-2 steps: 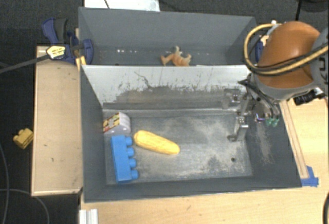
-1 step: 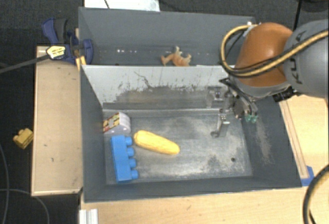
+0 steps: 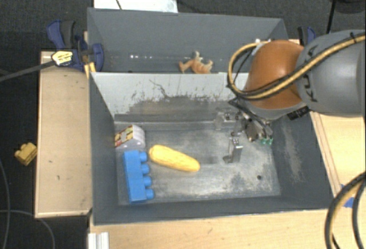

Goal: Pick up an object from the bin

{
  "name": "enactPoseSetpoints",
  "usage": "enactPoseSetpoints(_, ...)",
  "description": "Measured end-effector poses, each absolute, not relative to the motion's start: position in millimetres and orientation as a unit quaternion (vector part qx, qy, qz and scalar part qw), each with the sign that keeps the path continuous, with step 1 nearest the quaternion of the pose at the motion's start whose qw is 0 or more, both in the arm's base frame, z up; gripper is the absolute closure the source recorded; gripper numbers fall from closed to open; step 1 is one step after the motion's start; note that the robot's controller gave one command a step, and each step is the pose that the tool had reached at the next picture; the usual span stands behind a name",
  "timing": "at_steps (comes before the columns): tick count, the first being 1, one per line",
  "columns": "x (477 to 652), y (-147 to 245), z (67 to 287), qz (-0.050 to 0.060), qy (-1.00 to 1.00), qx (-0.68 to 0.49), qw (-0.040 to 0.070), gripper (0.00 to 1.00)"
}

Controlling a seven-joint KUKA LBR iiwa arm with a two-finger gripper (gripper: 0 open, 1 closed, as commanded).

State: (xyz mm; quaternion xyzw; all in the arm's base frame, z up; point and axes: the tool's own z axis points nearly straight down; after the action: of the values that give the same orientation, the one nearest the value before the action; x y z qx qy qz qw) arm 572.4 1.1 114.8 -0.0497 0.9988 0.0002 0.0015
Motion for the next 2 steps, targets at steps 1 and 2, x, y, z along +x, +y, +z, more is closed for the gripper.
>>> enactPoseSetpoints(1, 574.0, 50, 78, 0.000, 1.000, -0.011, 0.002, 0.00)
enactPoseSetpoints(2, 555.8, 63, 113, 0.000, 0.999, -0.038, -0.003, 0.00)
